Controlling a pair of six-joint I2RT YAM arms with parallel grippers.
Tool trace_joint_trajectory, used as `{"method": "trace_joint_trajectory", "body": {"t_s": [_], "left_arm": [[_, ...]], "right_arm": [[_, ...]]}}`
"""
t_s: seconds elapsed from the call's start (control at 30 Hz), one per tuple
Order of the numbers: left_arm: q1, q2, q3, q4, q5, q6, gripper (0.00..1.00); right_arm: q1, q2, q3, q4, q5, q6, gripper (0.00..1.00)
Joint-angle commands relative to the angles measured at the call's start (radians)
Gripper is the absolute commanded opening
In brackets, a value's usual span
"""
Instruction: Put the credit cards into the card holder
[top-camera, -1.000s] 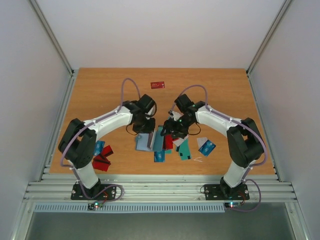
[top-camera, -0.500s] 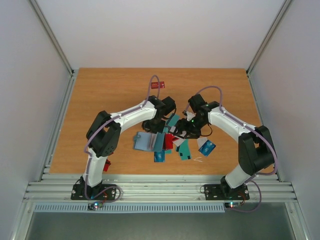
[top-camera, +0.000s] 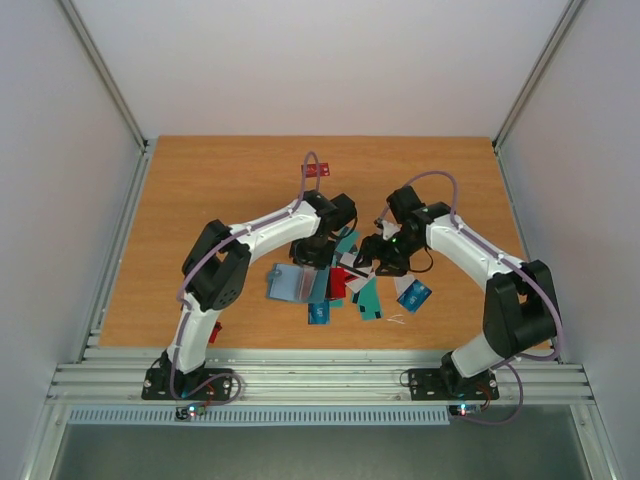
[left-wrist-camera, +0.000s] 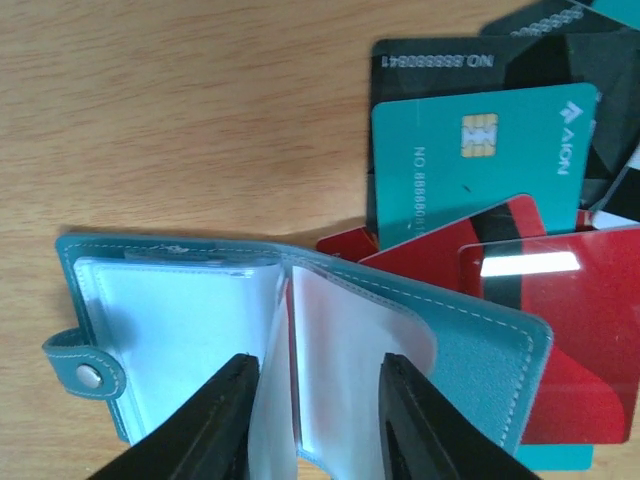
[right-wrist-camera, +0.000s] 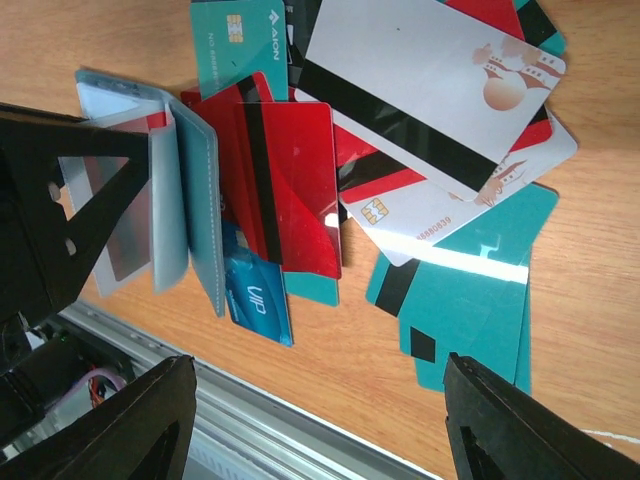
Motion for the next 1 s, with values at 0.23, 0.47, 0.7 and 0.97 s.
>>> {"method": "trace_joint_trajectory", "body": {"t_s": [0.23,0.47,0.7,0.97], "left_arm": [[-0.021,-0.009,0.007,0.056,0.149,-0.054,0.42],[-0.021,-0.052,-0.083,0.207,0.276,-0.060,0.42],[0.012,-0.278,-0.262,0.439,0.309,-0.003,0.47],[0.137,-0.475,-0.341,0.344,0.340,0.059,0.48]], "right_arm": [[-0.021,-0.043,-0.020,-0.036,0.005,-0.010,0.69],[-0.043,-0.067,-0.019,-0.038,0.002,-0.014,0.69],[-0.043,-0.088,-0.034,-0.018,-0.071,0.001,0.69],[-0.039,-0.069,-0.042,0.034,-0.159,0.068,0.70]]}}
